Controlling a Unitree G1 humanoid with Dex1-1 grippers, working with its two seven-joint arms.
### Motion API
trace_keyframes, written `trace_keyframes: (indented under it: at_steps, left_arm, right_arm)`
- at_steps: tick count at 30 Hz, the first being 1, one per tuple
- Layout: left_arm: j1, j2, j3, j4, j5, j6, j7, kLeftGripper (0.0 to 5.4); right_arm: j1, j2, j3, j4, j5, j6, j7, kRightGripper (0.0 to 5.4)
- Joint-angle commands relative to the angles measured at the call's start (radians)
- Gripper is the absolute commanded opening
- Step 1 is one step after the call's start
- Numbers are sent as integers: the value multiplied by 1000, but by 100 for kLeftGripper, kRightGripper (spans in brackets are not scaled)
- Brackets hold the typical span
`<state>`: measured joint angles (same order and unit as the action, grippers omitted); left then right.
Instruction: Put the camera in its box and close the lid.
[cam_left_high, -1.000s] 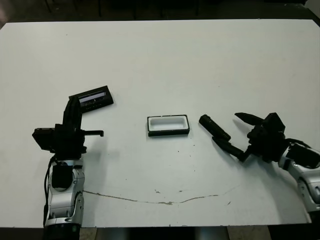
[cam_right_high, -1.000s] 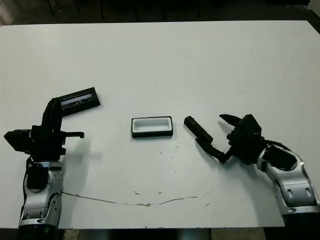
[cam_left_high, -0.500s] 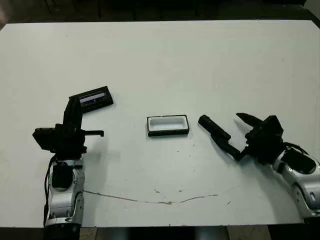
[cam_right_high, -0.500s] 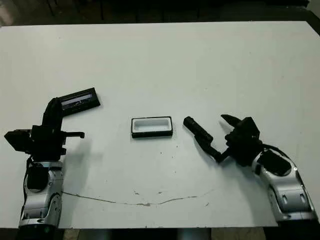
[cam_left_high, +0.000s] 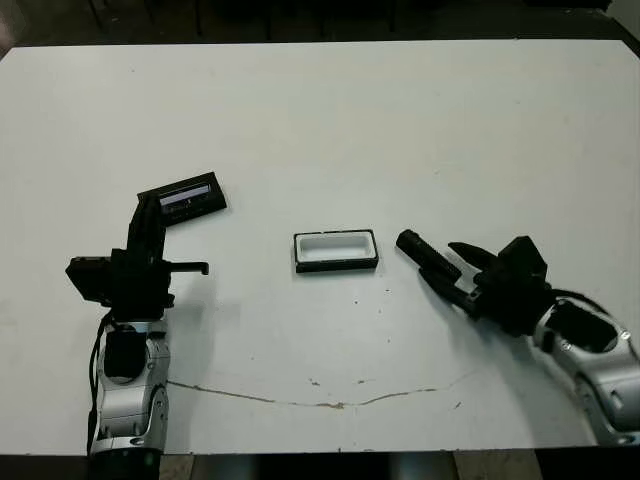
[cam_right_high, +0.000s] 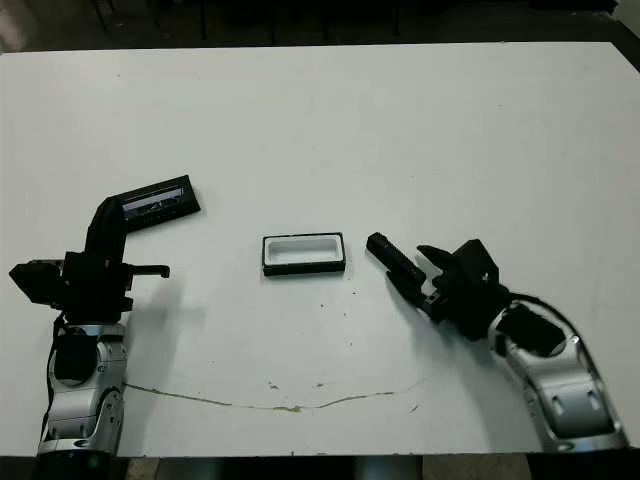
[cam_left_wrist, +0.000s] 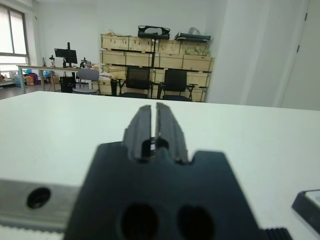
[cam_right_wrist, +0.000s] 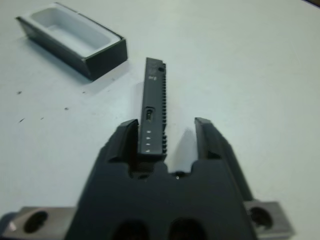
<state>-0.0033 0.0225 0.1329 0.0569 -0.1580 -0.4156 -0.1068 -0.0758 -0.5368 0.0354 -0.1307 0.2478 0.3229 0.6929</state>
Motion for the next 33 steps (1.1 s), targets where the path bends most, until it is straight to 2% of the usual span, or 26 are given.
trace_keyframes:
  at_steps: [1,4,6,9,14,19,21,23,26,28,30,32,33]
  left_arm:
    - [17,1,0,8,-3,13,-3,0]
    - [14,4,2,15,2,2,-2,0]
    - [14,3,3,11,-1,10,-1,0]
    - [16,5,2,8,1,9,-3,0]
    - [22,0,-1,-2,14,19,13,0]
    - [27,-6,-5,-2,-14,14,-2,0]
    - [26,-6,-5,4,-24,10,-9,0]
    - [30,-6,-6,1,-5,7,2,0]
    - [35,-7,-9,0,6,1,4,0]
    - [40,-11,-12,-3,6,0,4,0]
    - [44,-11,-16,-10,21,6,14,0]
    - [44,-12,-19,-8,20,-2,10,0]
    - [40,-12,-19,2,21,-21,6,0]
  right_arm:
    - [-2,-12,2,75,8,18,41,159]
    - [-22,-56,34,53,-37,79,38,105]
    - [-33,-71,36,49,-26,99,58,68]
    - [-46,-109,58,14,-52,137,61,25]
    - [-63,-152,46,-71,-17,253,83,21]
    - [-117,-175,2,-129,38,361,95,21]
    - [-176,-183,-10,-88,63,387,123,21]
    - [-267,-179,-12,35,82,353,182,21]
    - [-399,-195,24,156,38,252,251,21]
    - [-502,-215,70,205,-9,198,307,21]
    - [-626,-228,133,280,-57,179,384,21]
    - [-757,-219,203,396,-101,175,481,21]
    - [-819,-208,239,462,-126,148,538,21]
